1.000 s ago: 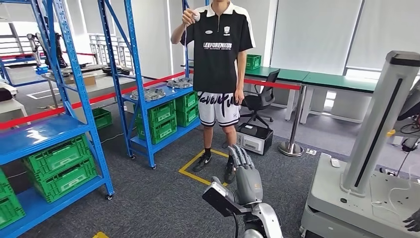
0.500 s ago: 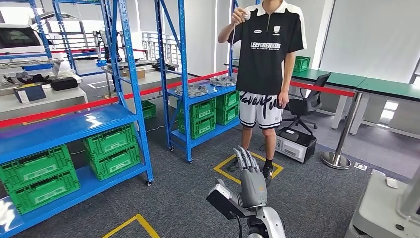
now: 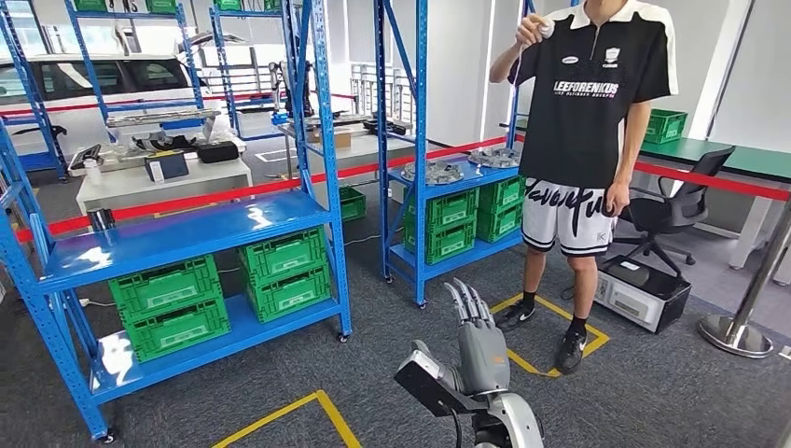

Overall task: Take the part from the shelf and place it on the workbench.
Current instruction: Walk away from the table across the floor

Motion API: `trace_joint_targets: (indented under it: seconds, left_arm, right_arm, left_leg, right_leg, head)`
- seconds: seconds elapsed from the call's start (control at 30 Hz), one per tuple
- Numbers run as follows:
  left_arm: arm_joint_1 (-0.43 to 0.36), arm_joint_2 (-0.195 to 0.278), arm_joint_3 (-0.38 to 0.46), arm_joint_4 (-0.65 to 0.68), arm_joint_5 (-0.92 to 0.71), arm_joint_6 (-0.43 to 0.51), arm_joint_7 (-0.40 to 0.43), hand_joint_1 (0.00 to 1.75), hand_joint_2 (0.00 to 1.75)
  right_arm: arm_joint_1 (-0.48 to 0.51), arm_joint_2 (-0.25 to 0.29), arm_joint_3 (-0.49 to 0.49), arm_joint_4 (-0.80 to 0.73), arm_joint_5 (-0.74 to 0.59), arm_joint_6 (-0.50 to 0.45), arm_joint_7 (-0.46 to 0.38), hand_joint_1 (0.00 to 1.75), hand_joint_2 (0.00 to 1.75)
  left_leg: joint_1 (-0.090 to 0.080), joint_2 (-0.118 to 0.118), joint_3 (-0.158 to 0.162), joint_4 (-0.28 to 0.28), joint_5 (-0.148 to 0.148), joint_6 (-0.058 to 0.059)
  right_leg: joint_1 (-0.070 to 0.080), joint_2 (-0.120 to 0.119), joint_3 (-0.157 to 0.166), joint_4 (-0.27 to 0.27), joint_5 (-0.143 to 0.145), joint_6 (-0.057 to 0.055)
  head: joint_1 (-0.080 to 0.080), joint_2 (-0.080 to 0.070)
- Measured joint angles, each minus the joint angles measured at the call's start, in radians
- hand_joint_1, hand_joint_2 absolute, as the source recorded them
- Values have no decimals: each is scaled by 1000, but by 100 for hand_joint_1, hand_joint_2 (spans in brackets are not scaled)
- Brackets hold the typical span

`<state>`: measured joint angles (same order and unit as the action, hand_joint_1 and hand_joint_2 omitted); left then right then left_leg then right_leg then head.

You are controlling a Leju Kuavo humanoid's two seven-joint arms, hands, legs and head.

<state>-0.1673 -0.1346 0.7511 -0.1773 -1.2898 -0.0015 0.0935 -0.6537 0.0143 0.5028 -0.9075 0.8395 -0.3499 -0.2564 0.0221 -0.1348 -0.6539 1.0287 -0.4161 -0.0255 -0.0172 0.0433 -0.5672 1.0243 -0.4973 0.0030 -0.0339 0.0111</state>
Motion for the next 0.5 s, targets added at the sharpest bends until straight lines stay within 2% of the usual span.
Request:
trace_joint_targets:
  seconds: [0.03, 0.07, 0.1, 0.13, 0.17, 0.2, 0.23, 0.27, 0.3, 0.37, 0.43, 0.5]
  left_arm:
    - [2, 1, 0, 0, 0, 0, 1, 0, 0]
    - [3, 1, 0, 0, 0, 0, 2, 0, 0]
    - [2, 1, 0, 0, 0, 0, 4, 0, 0]
    - [0, 0, 0, 0, -1, 0, 5, 0, 0]
    - [-1, -1, -1, 0, -1, -1, 6, 0, 0]
    - [-1, -1, -1, 0, -2, -1, 8, 0, 0]
    - [-1, -2, -1, 0, -2, -1, 10, 0, 0]
    - [-1, -2, -1, 0, -3, -1, 11, 0, 0]
    - [0, -2, -1, 0, -3, -1, 11, 0, 0]
    - [-1, -1, -1, 0, -3, -1, 11, 0, 0]
    - [0, -1, -1, 0, -3, -1, 11, 0, 0]
    - [2, -1, -1, 0, -3, 0, 10, 0, 0]
  right_arm:
    - [-1, 2, -1, -2, 2, 0, 0, 0, 0]
    - [-2, 4, -1, -4, 3, 1, -1, 0, 0]
    - [-2, 6, -3, -5, 5, 1, -1, 0, 0]
    - [0, 6, -5, -6, 7, 2, 0, 0, 0]
    - [3, 6, -7, -6, 10, 2, 0, 0, 0]
    - [7, 6, -9, -6, 12, 3, 1, 0, 0]
    - [9, 6, -10, -6, 15, 3, 1, 0, 0]
    - [9, 6, -11, -7, 17, 3, 1, 0, 0]
    - [9, 6, -12, -7, 19, 3, 2, 0, 0]
    - [5, 6, -17, -8, 22, 3, 10, 0, 0]
    - [4, 8, -22, -9, 29, 4, 21, 0, 0]
    - [2, 10, -30, -8, 37, 3, 32, 0, 0]
  left_leg:
    - [-2, 21, -9, 14, -10, -4]
    - [-4, 52, -27, 50, -32, -7]
    - [-6, 88, -50, 106, -64, -8]
    - [-7, 111, -80, 174, -98, -9]
    - [-7, 123, -105, 236, -123, -9]
    - [-7, 128, -116, 270, -132, -9]
    - [-7, 130, -109, 268, -124, -7]
    - [-7, 132, -82, 226, -102, -5]
    - [-8, 138, -39, 157, -75, 0]
    - [-14, 150, 32, 36, -47, 9]
    - [-20, 154, 51, 1, -47, 17]
    - [-18, 151, 50, -3, -42, 19]
  right_leg:
    - [-1, -11, 1, -3, 4, -8]
    - [-2, -23, 2, -6, 7, -15]
    - [-1, -35, 1, -7, 8, -19]
    - [1, -48, 0, -7, 8, -21]
    - [4, -64, -1, -7, 8, -23]
    - [6, -78, -1, -7, 7, -24]
    - [7, -90, -2, -6, 7, -24]
    - [8, -99, -2, -6, 6, -24]
    - [9, -108, -1, -5, 6, -22]
    - [13, -121, -3, -3, 4, -15]
    - [17, -128, -6, -2, 5, -6]
    - [18, -128, -6, -6, 8, -15]
  head:
    - [-1, 0]
    - [-3, 0]
    - [-4, 0]
    - [-6, 0]
    - [-6, 0]
    - [-6, 0]
    - [-6, 0]
    - [-6, 0]
    - [-6, 0]
    - [-5, 0]
    - [-4, 0]
    - [-4, 0]
